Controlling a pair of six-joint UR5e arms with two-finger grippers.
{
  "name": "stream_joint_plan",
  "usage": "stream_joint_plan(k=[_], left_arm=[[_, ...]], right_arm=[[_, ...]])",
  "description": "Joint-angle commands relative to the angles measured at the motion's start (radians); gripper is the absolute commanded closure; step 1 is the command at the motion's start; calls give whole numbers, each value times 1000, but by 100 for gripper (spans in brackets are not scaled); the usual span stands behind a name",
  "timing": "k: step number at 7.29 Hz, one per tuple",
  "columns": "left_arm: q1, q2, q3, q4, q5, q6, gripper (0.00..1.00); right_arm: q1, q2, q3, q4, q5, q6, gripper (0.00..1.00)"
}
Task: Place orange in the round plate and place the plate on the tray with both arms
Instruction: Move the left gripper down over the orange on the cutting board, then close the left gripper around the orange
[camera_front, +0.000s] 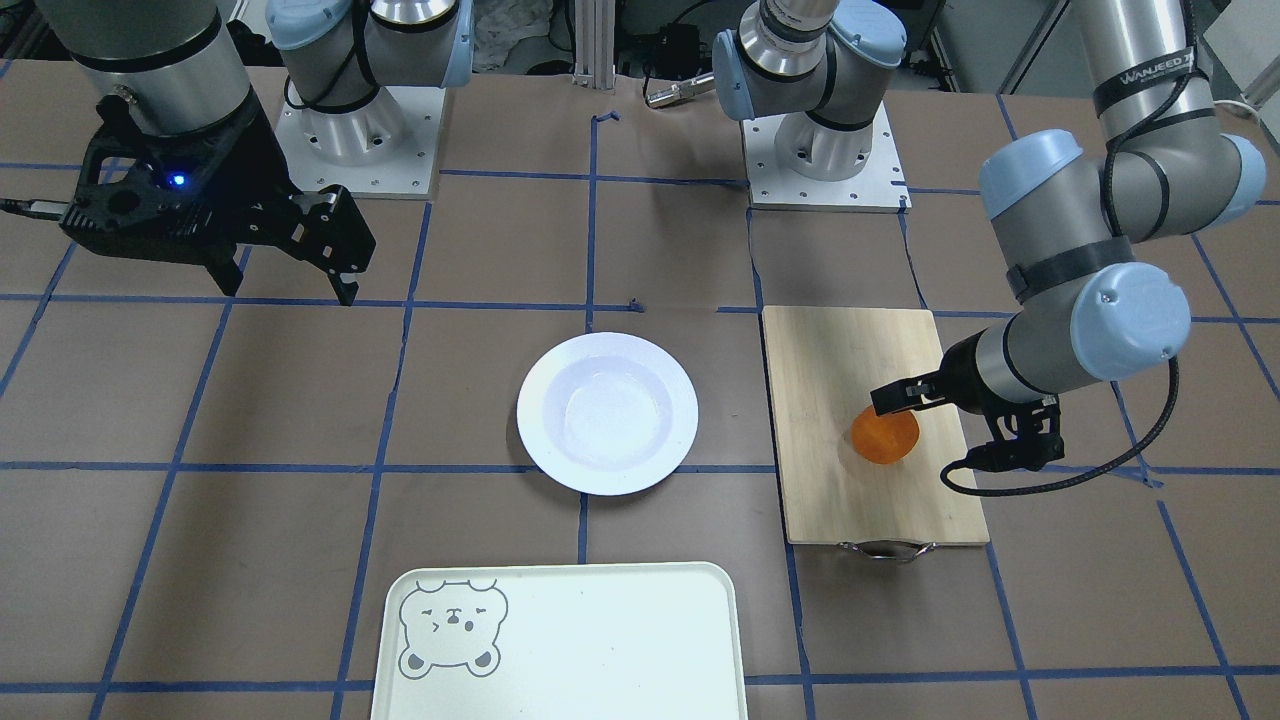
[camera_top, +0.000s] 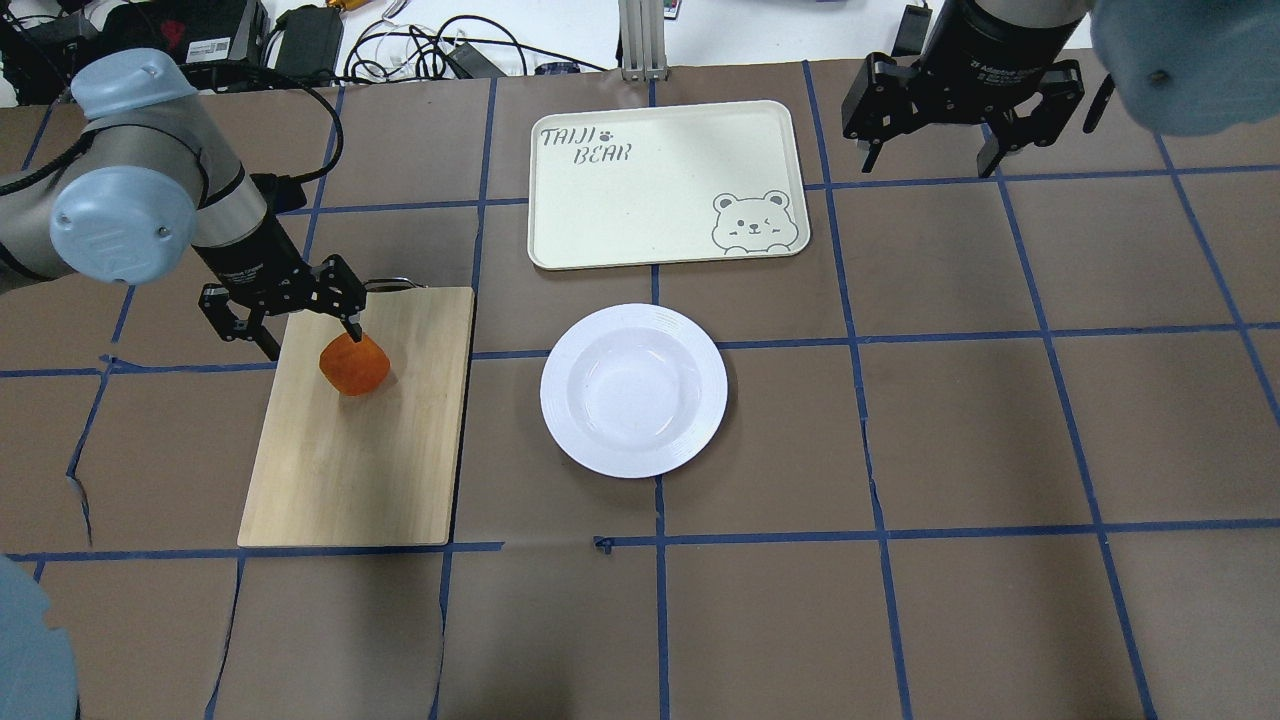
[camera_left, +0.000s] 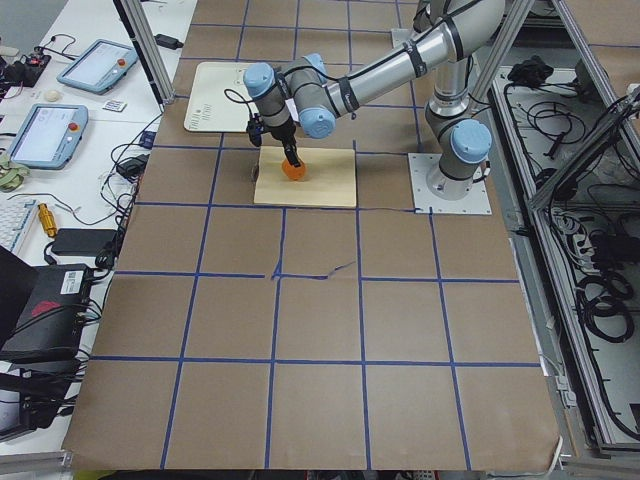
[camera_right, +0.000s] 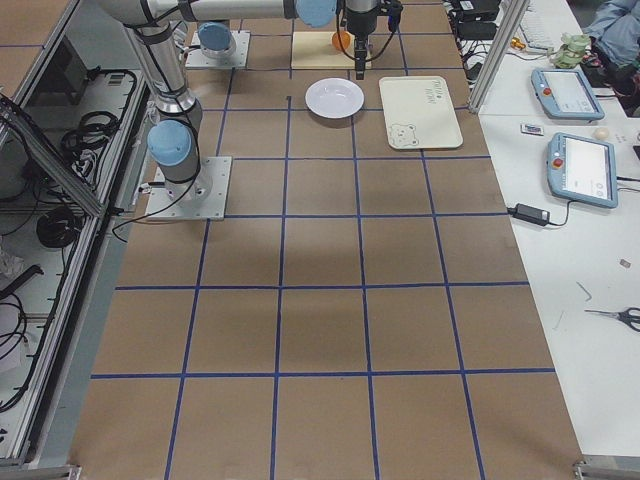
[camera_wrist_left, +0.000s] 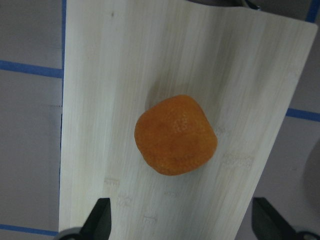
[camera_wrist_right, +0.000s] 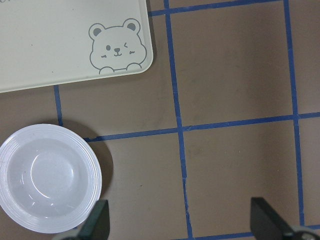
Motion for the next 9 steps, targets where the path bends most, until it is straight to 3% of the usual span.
stream_joint_plan(k=[1, 6, 9], left_arm=[[4, -63, -1, 40, -4, -24, 0], [2, -97, 3, 57, -7, -54, 0], [-7, -63, 14, 43, -9, -110, 0]], right_arm=[[-1, 0, 1, 0, 0, 0, 0], [-1, 0, 13, 0, 0, 0, 0], [-1, 0, 13, 0, 0, 2, 0]])
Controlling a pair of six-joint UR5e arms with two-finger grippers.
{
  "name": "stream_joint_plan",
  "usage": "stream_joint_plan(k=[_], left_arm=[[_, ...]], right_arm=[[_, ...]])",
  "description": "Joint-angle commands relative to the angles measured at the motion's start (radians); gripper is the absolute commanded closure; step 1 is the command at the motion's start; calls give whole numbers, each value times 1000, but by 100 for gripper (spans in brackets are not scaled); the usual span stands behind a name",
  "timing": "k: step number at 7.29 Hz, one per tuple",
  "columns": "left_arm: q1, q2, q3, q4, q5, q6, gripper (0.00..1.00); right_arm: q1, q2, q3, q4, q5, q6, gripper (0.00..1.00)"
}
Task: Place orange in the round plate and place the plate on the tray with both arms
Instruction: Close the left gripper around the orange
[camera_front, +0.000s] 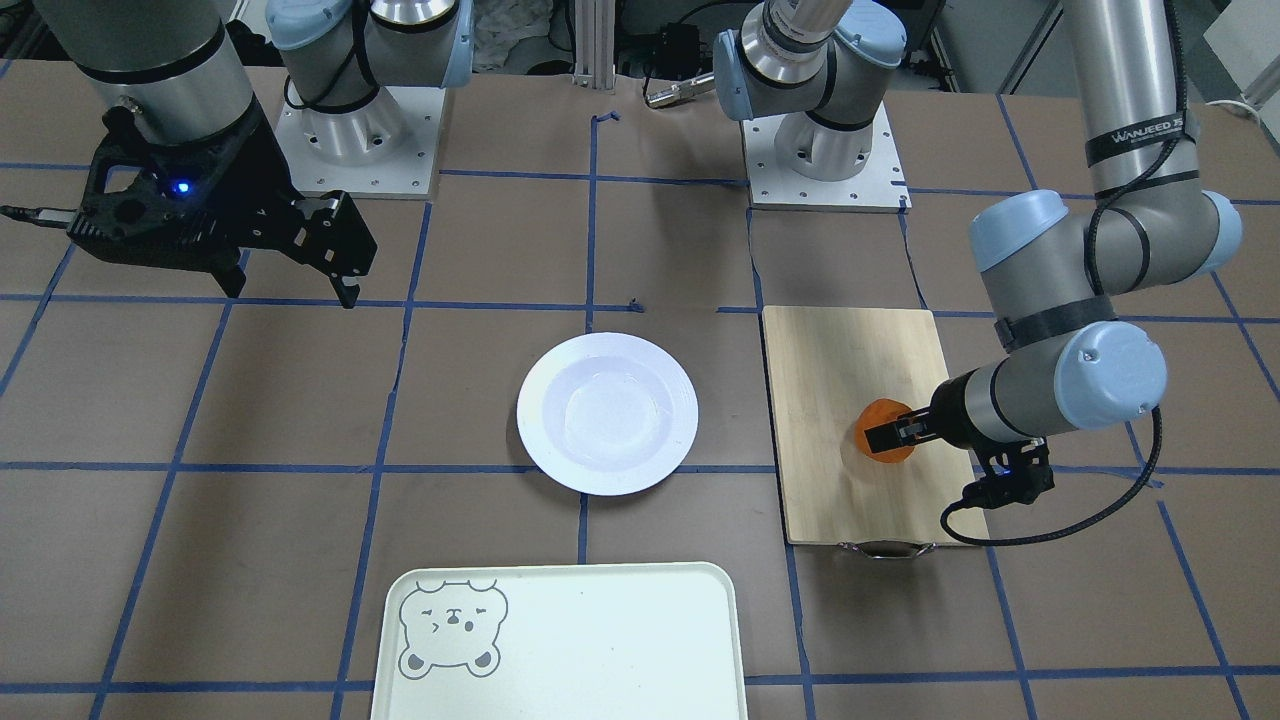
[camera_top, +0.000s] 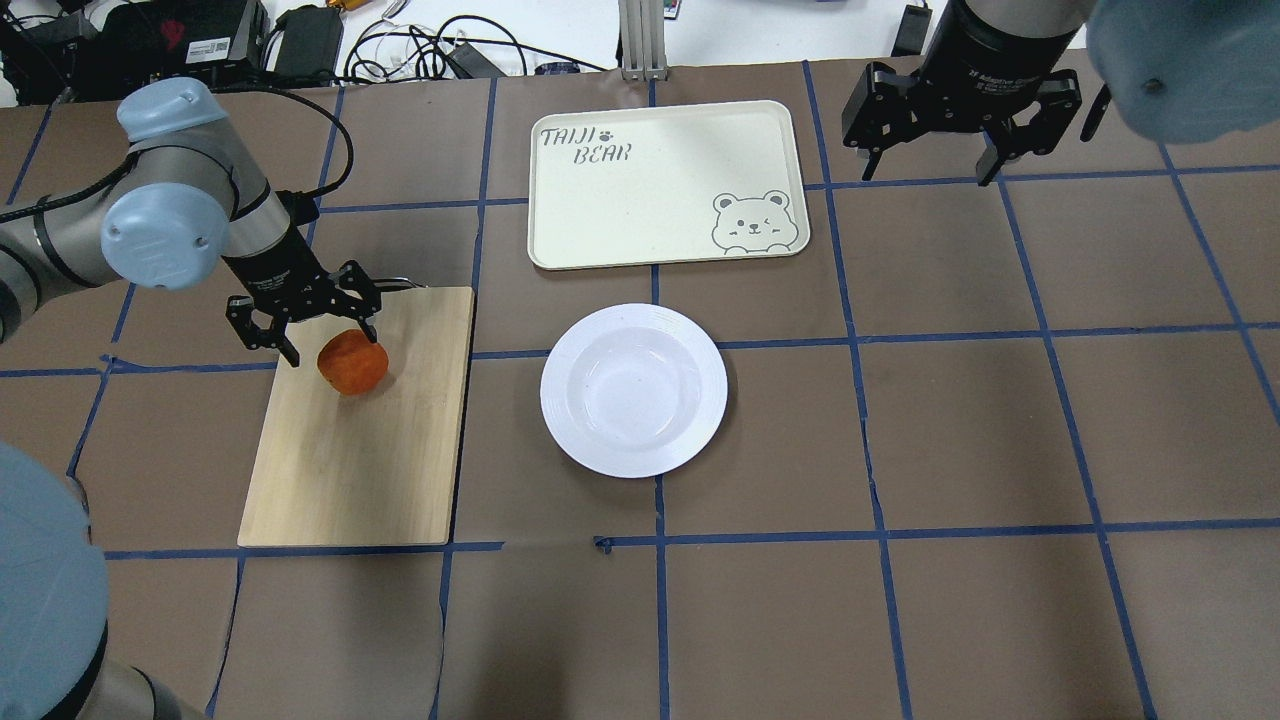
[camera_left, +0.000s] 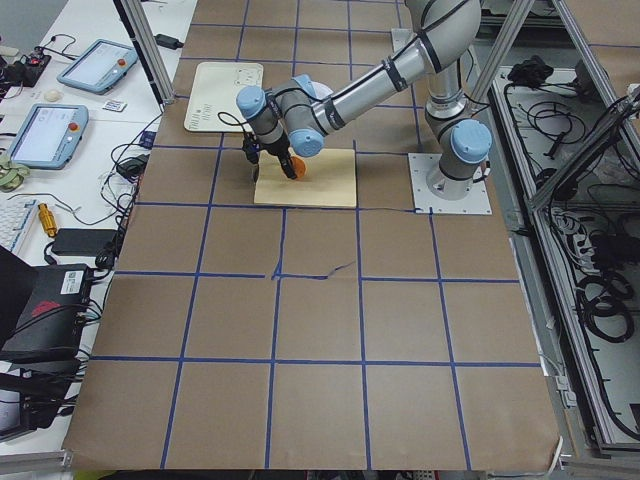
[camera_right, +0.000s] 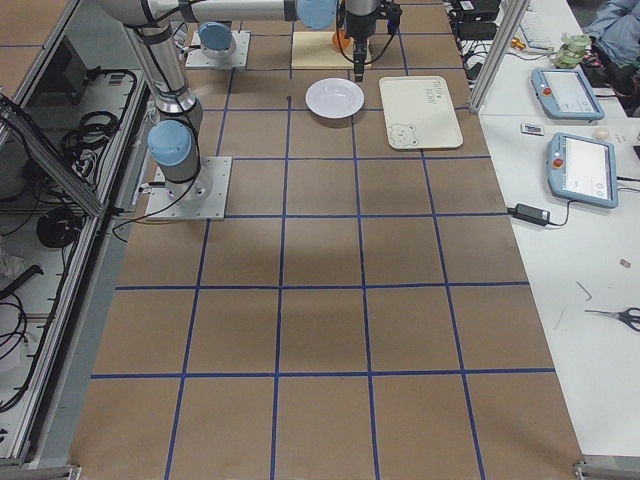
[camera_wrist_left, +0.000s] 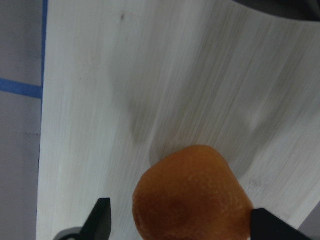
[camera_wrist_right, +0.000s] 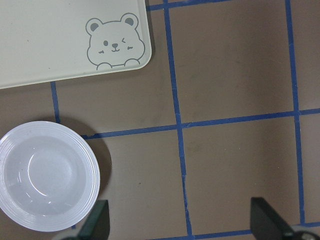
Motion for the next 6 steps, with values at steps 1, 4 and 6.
stream_joint_plan(k=[1, 4, 6], left_arm=[[-6, 12, 2, -9, 1, -10, 0], [-2, -13, -29, -18, 3, -9, 0], [0, -20, -38, -9, 0, -9, 0]], right_arm=[[0, 0, 0, 0, 0, 1, 0], [0, 0, 0, 0, -2, 1, 0], [0, 0, 0, 0, -2, 1, 0]])
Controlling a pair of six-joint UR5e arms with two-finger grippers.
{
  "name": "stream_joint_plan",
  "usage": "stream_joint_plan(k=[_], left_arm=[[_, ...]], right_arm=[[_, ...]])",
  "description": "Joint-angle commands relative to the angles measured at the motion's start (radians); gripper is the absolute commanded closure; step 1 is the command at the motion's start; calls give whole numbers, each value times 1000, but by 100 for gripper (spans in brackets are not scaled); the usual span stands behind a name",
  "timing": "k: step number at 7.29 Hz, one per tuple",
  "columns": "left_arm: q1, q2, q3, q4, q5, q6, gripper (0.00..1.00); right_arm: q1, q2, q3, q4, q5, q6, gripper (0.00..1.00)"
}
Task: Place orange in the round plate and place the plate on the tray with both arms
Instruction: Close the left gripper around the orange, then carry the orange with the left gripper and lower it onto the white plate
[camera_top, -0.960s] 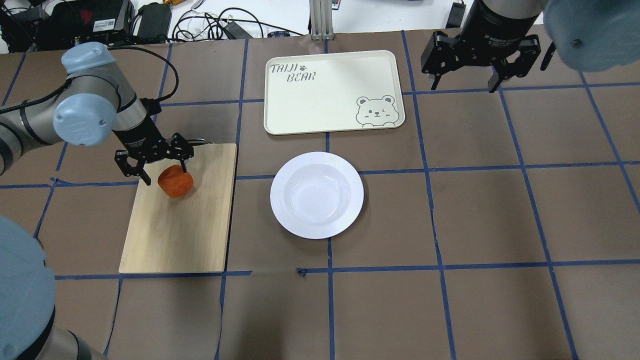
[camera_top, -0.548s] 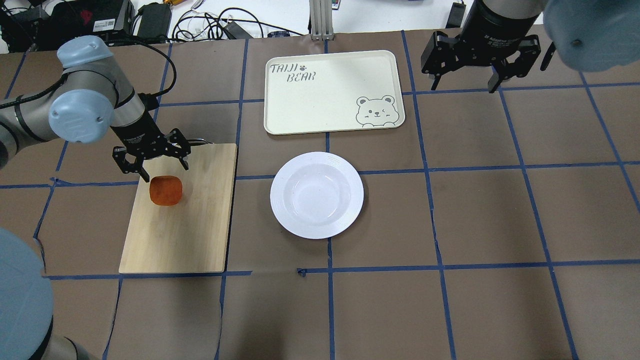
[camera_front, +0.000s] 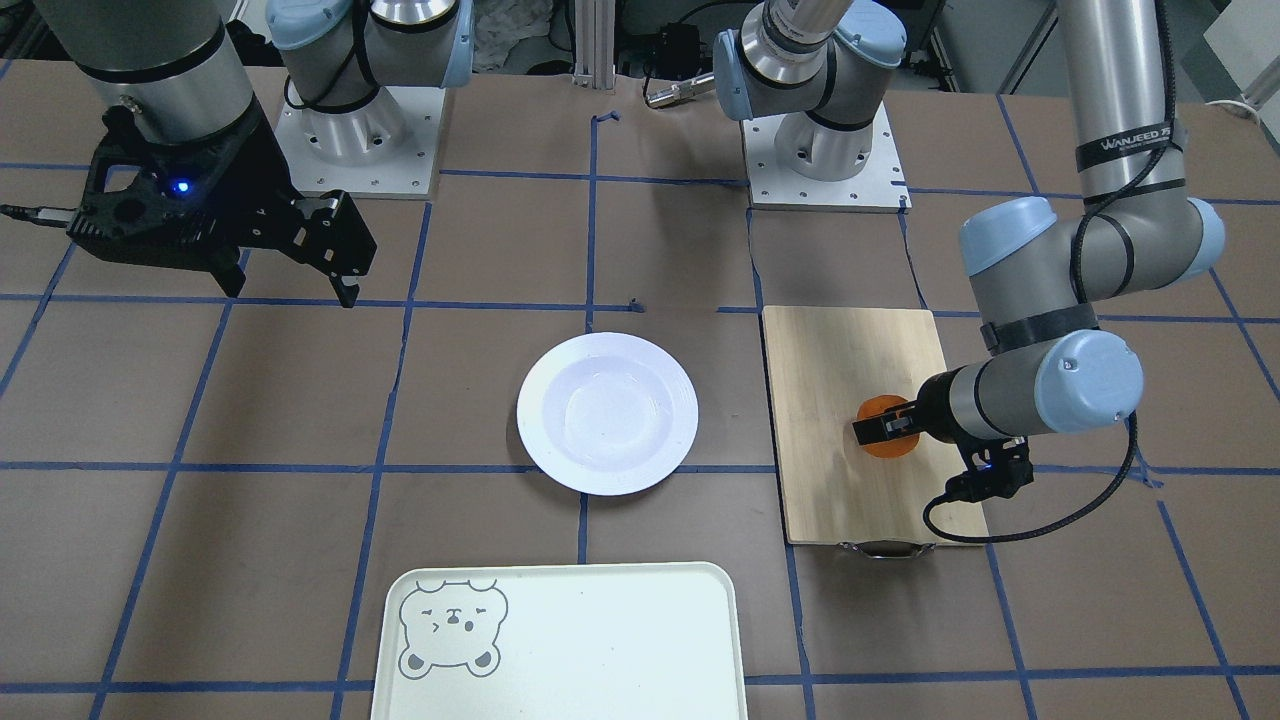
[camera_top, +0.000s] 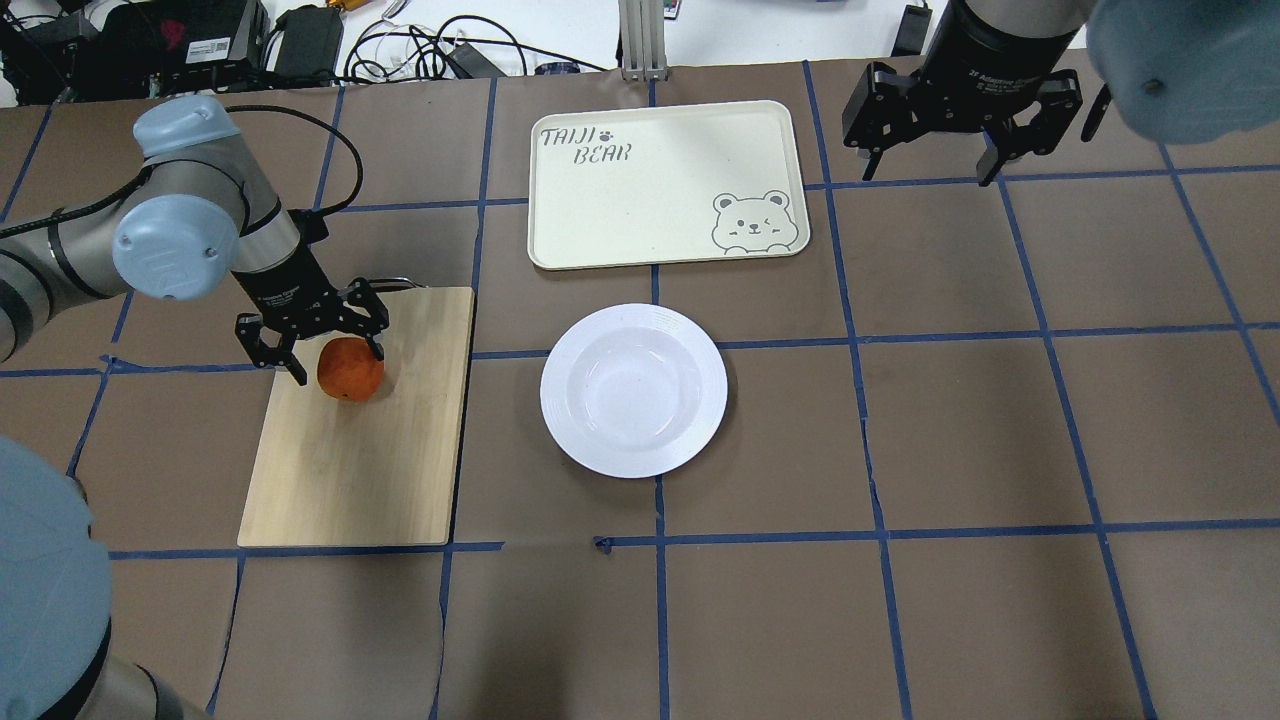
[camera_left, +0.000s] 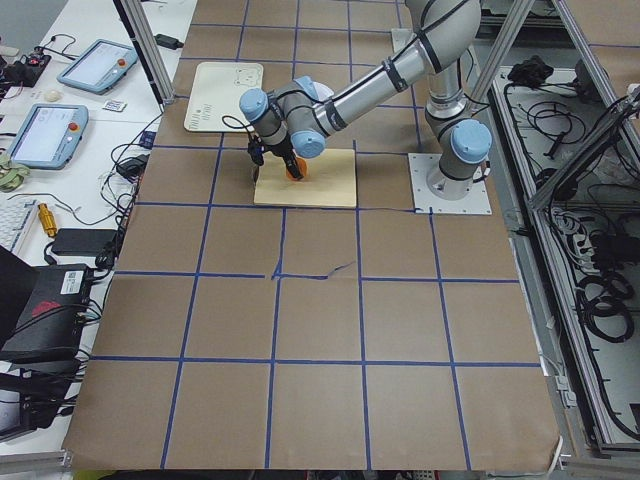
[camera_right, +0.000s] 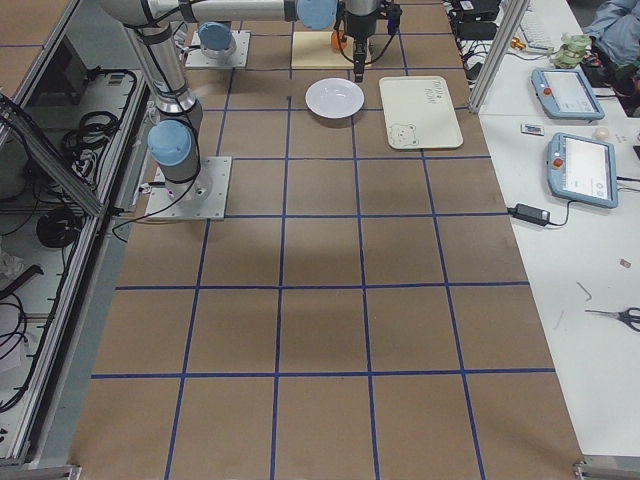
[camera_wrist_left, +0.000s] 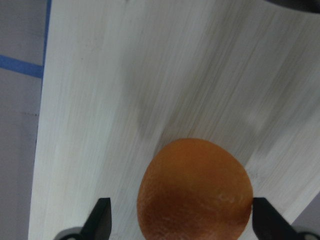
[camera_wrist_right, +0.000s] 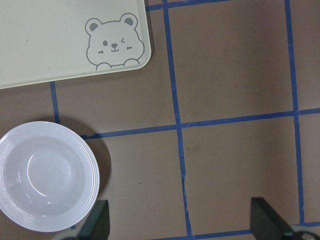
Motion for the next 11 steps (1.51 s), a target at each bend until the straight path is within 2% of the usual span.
stream_joint_plan(k=[1, 2, 3, 4, 5, 7, 8, 9, 10, 11], left_arm=[[1, -9, -8, 5, -1, 1, 0], [1, -15, -8, 2, -1, 0, 0], [1, -16, -5, 9, 2, 1, 16], [1, -17, 2, 6, -1, -8, 95], [1, -11, 9, 3, 2, -29, 100], [-17, 23, 64, -5, -9, -133, 100], [-71, 12, 115, -11, -94, -219, 100], [-153, 5, 149, 1, -129, -353, 100], [-237, -5, 163, 11, -200, -449, 100], [-299, -11, 157, 32, -223, -518, 100]], right_arm=[[0, 0, 0, 0, 0, 0, 0], [0, 0, 0, 0, 0, 0, 0], [0, 0, 0, 0, 0, 0, 0], [0, 0, 2, 0, 0, 0, 0], [0, 0, 6, 0, 0, 0, 0], [0, 0, 6, 0, 0, 0, 0], [0, 0, 6, 0, 0, 0, 0], [0, 0, 6, 0, 0, 0, 0], [0, 0, 6, 0, 0, 0, 0], [0, 0, 6, 0, 0, 0, 0]])
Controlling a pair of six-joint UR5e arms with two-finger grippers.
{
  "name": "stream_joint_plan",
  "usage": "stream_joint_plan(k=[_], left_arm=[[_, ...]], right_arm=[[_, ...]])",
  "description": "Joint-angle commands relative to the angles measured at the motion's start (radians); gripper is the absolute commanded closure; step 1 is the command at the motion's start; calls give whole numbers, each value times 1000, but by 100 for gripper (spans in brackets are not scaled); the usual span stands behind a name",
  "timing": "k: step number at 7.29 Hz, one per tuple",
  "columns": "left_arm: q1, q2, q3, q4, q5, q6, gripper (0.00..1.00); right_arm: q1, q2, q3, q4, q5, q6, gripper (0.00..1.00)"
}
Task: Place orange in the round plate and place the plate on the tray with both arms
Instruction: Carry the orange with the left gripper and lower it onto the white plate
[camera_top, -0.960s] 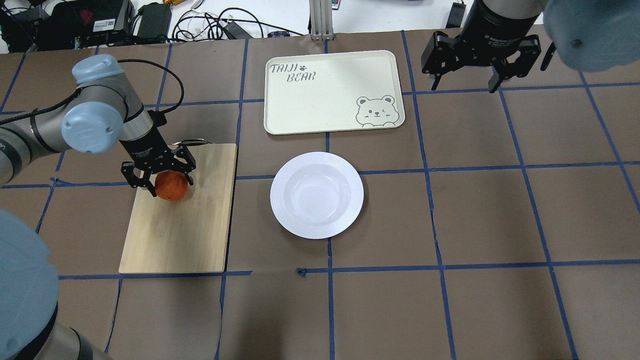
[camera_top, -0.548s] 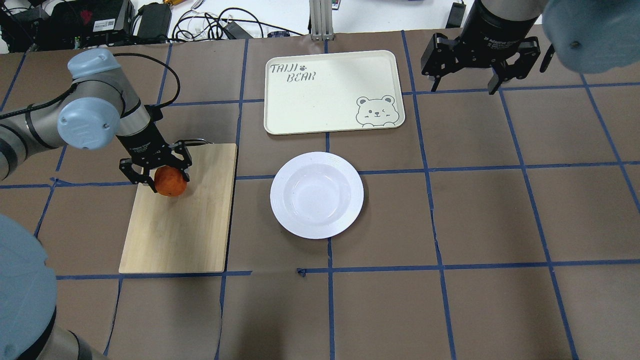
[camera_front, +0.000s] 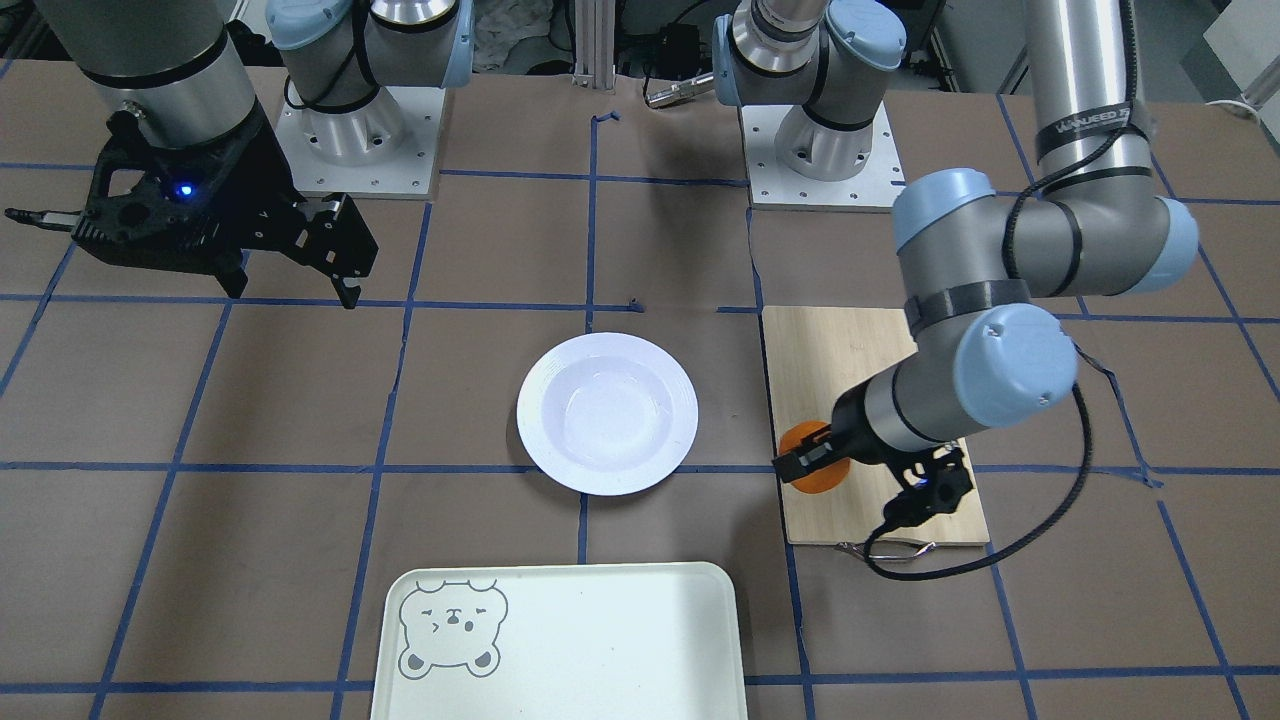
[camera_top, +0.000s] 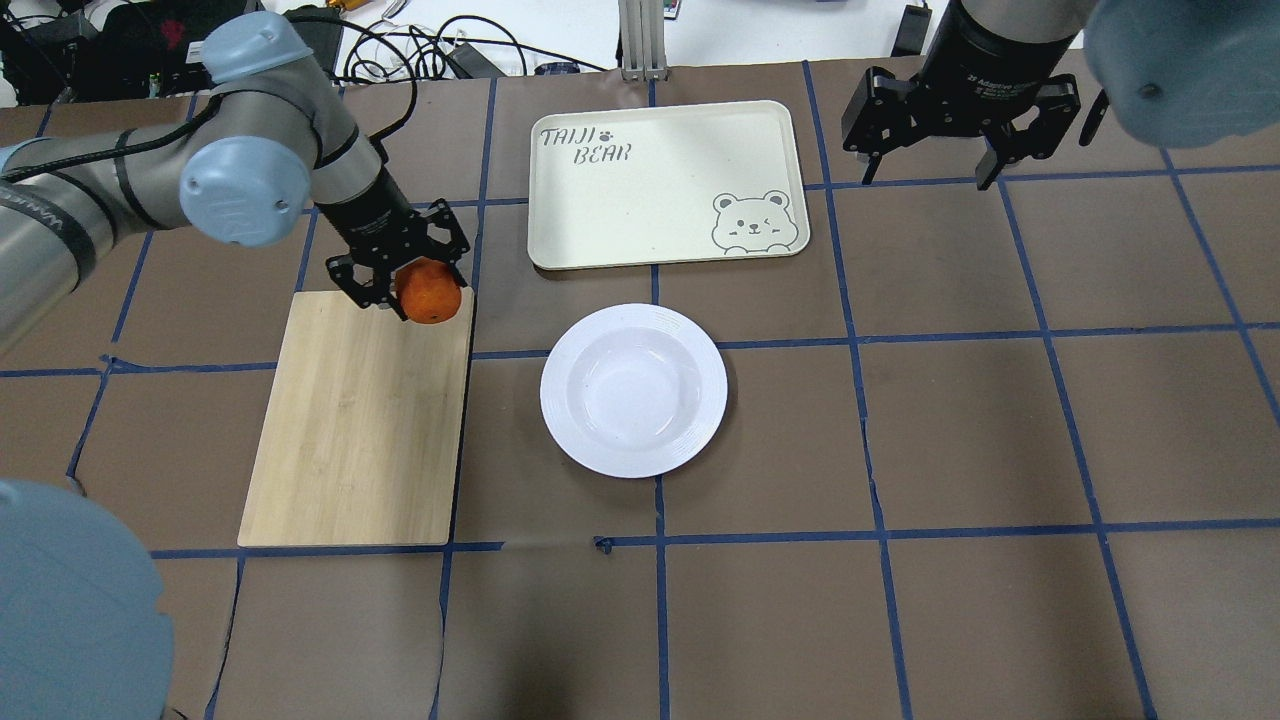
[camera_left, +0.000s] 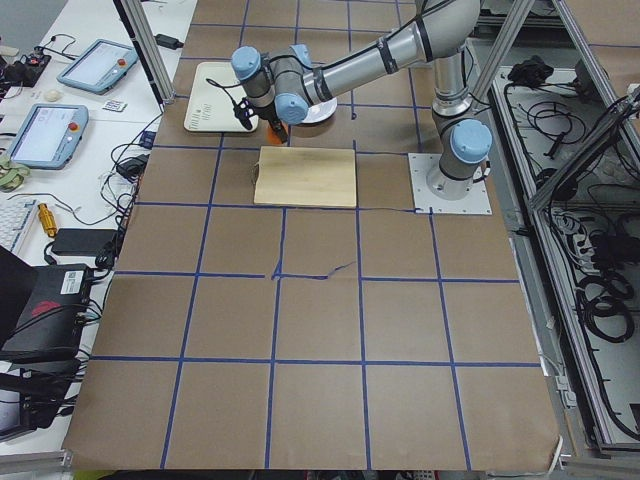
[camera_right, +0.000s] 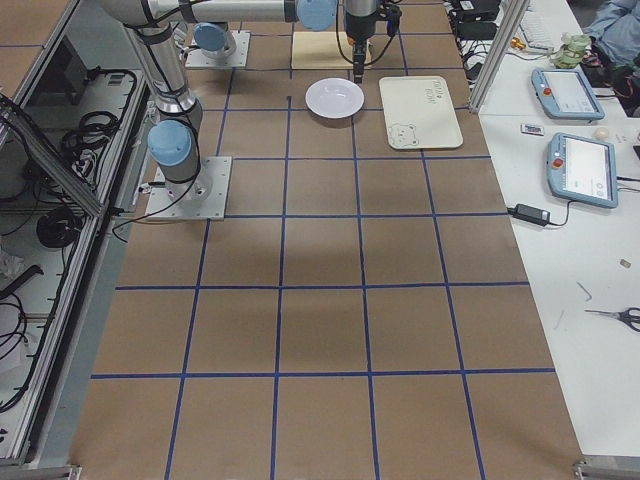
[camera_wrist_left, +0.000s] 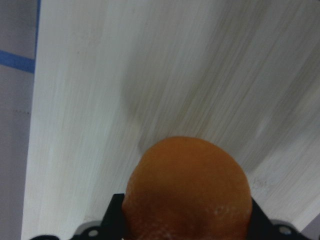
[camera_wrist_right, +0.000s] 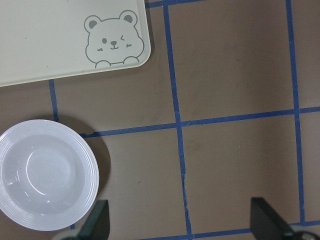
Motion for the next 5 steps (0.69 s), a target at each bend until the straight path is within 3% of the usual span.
stream_joint_plan(k=[1, 2, 3, 4, 5], left_arm=[[-136, -24, -2, 26, -63, -125, 100], [-188, -32, -2, 27, -114, -191, 100], [-227, -35, -4, 39, -120, -219, 80], [-257, -40, -10, 48, -122, -228, 79], [-280, -41, -27, 49, -119, -248, 47]], right_arm=[[0, 0, 2, 0, 1, 2, 0], [0, 0, 2, 0, -2, 2, 0], [-2, 0, 2, 0, -3, 2, 0], [-2, 0, 2, 0, -6, 2, 0], [-2, 0, 3, 2, -5, 3, 0]])
